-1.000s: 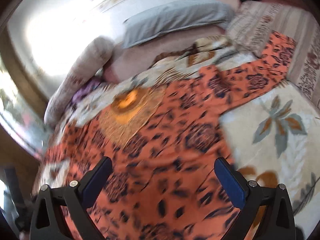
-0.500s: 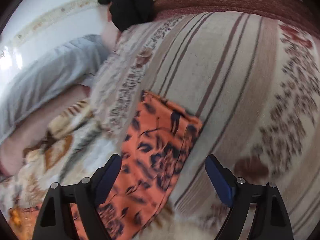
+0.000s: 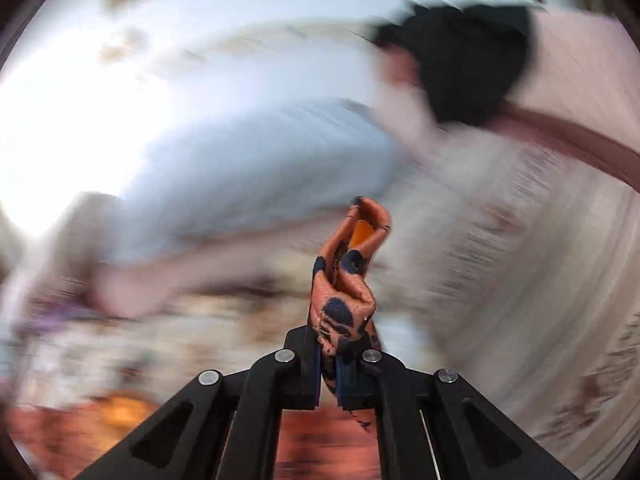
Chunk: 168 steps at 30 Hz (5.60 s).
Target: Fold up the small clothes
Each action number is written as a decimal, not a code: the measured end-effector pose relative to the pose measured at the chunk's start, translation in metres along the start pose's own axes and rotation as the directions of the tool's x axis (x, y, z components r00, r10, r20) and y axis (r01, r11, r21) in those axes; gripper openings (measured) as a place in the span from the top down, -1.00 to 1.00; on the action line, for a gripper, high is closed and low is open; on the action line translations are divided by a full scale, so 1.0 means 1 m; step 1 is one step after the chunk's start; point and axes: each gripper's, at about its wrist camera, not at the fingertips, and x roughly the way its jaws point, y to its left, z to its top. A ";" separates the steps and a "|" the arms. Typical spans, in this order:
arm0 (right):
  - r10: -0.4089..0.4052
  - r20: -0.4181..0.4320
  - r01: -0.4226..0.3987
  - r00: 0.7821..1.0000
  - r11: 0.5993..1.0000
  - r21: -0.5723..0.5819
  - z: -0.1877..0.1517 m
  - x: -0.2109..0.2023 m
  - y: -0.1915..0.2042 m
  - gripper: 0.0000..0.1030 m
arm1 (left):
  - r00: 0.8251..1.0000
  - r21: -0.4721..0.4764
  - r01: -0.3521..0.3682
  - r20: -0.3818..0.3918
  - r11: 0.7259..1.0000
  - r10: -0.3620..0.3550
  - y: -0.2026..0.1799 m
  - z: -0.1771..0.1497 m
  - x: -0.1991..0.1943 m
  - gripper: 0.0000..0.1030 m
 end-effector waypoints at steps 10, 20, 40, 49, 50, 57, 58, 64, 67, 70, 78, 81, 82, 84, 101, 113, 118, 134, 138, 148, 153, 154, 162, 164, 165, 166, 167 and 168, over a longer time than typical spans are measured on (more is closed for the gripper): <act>0.526 -0.153 -0.504 0.837 0.849 0.158 -0.137 -0.036 0.267 0.67 | 0.994 -0.040 0.112 0.005 0.993 -0.112 0.022 0.001 -0.014 -1.00; 0.520 -0.462 -0.499 0.719 0.848 0.178 -0.263 0.017 0.248 -0.70 | 0.992 -0.151 0.093 0.097 0.984 -0.079 0.064 0.004 -0.042 -1.00; 0.479 -0.348 -0.236 0.806 0.799 0.553 -0.181 0.131 0.003 -0.96 | 0.966 -0.010 0.255 0.055 0.967 -0.254 -0.005 0.021 -0.086 -1.00; 0.553 -0.241 -0.426 0.798 0.799 0.424 -0.160 0.062 0.034 -0.98 | 0.956 -0.103 0.291 0.074 0.951 -0.285 0.008 0.000 -0.120 -1.00; 0.504 -0.332 -0.360 0.797 0.839 0.408 -0.175 0.078 0.039 -0.98 | 0.953 -0.101 0.301 0.079 0.948 -0.294 0.008 -0.001 -0.125 -1.00; 0.559 -0.254 -0.443 0.789 0.805 0.395 -0.156 0.000 0.049 -0.91 | 0.943 -0.140 0.329 0.095 0.934 -0.318 0.029 -0.015 -0.135 -1.00; 0.549 -0.256 -0.430 0.796 0.810 0.398 -0.161 -0.007 0.051 -0.91 | 0.942 -0.168 0.335 0.083 0.927 -0.326 0.032 -0.018 -0.131 -1.00; 0.508 -0.366 -0.322 0.780 0.827 0.462 -0.248 -0.024 0.035 -0.91 | 0.944 -0.214 0.331 0.074 0.919 -0.322 0.046 -0.029 -0.124 -1.00; 0.456 -0.357 -0.338 0.815 0.875 0.347 -0.271 -0.030 0.047 -0.90 | 0.944 -0.214 0.329 0.071 0.919 -0.322 0.048 -0.031 -0.126 -1.00; 0.397 -0.376 -0.321 0.837 0.913 0.250 -0.278 -0.030 0.063 -0.93 | 0.943 -0.217 0.333 0.081 0.918 -0.323 0.051 -0.032 -0.134 -1.00; 0.363 -0.335 -0.328 0.869 0.931 0.160 -0.289 -0.035 0.068 -0.93 | 0.945 -0.200 0.325 0.119 0.924 -0.306 0.057 -0.040 -0.159 -1.00; 0.365 -0.330 -0.329 0.870 0.930 0.163 -0.290 -0.037 0.066 -0.93 | 0.944 -0.210 0.326 0.121 0.922 -0.306 0.061 -0.043 -0.163 -1.00; 0.366 -0.330 -0.330 0.870 0.930 0.162 -0.290 -0.037 0.065 -0.93 | 0.943 -0.211 0.328 0.125 0.921 -0.307 0.062 -0.044 -0.164 -1.00; 0.361 -0.330 -0.328 0.872 0.932 0.154 -0.291 -0.037 0.067 -0.93 | 0.943 -0.211 0.328 0.131 0.921 -0.306 0.064 -0.045 -0.167 -1.00; 0.345 -0.328 -0.322 0.880 0.939 0.122 -0.293 -0.037 0.070 -0.94 | 0.939 -0.209 0.326 0.186 0.922 -0.290 0.086 -0.048 -0.203 -1.00; 0.369 -0.318 -0.341 0.873 0.929 0.142 -0.293 -0.037 0.067 -0.94 | 0.937 -0.145 0.310 0.214 0.940 -0.276 0.072 -0.038 -0.233 -1.00; 0.380 -0.314 -0.349 0.870 0.925 0.151 -0.293 -0.038 0.064 -0.94 | 0.936 -0.122 0.305 0.221 0.944 -0.274 0.065 -0.038 -0.241 -1.00; 0.381 -0.314 -0.350 0.870 0.924 0.152 -0.293 -0.038 0.064 -0.94 | 0.936 -0.117 0.302 0.222 0.946 -0.272 0.062 -0.039 -0.247 -1.00; 0.382 -0.313 -0.351 0.870 0.924 0.153 -0.294 -0.038 0.064 -0.94 | 0.937 -0.117 0.300 0.221 0.947 -0.270 0.062 -0.039 -0.247 -1.00; 0.339 -0.300 -0.343 0.892 0.938 0.040 -0.274 -0.077 0.090 -0.94 | 0.941 -0.179 0.324 0.165 0.929 -0.296 0.081 -0.030 -0.193 -1.00; 0.424 -0.314 -0.426 0.850 0.902 0.066 -0.257 -0.084 0.129 -0.94 | 0.926 -0.228 0.376 0.129 0.898 -0.355 0.093 0.012 -0.131 -1.00; 0.442 -0.316 -0.442 0.840 0.894 0.075 -0.254 -0.082 0.139 -0.94 | 0.925 -0.241 0.379 0.127 0.894 -0.358 0.098 0.023 -0.117 -1.00; 0.419 -0.410 -0.464 0.810 0.886 -0.011 -0.286 -0.044 0.208 -0.94 | 0.896 -0.573 0.422 0.143 0.703 -0.421 0.204 0.110 0.011 -1.00; 0.394 -0.439 -0.444 0.808 0.896 -0.013 -0.305 -0.035 0.207 -0.94 | 0.895 -0.648 0.415 0.162 0.639 -0.416 0.233 0.130 0.039 -1.00; 0.385 -0.443 -0.436 0.810 0.900 -0.014 -0.313 -0.033 0.204 -0.95 | 0.900 -0.671 0.402 0.161 0.624 -0.406 0.242 0.137 0.050 -1.00; 0.396 -0.413 -0.445 0.820 0.895 -0.024 -0.319 -0.036 0.201 -0.95 | 0.908 -0.689 0.382 0.155 0.616 -0.389 0.249 0.143 0.060 -1.00; 0.401 -0.397 -0.447 0.825 0.894 -0.024 -0.319 -0.040 0.200 -0.95 | 0.916 -0.702 0.364 0.149 0.613 -0.374 0.255 0.147 0.069 -1.00; 0.400 -0.399 -0.445 0.825 0.895 -0.022 -0.319 -0.039 0.201 -0.94 | 0.923 -0.709 0.348 0.145 0.613 -0.357 0.260 0.152 0.078 -1.00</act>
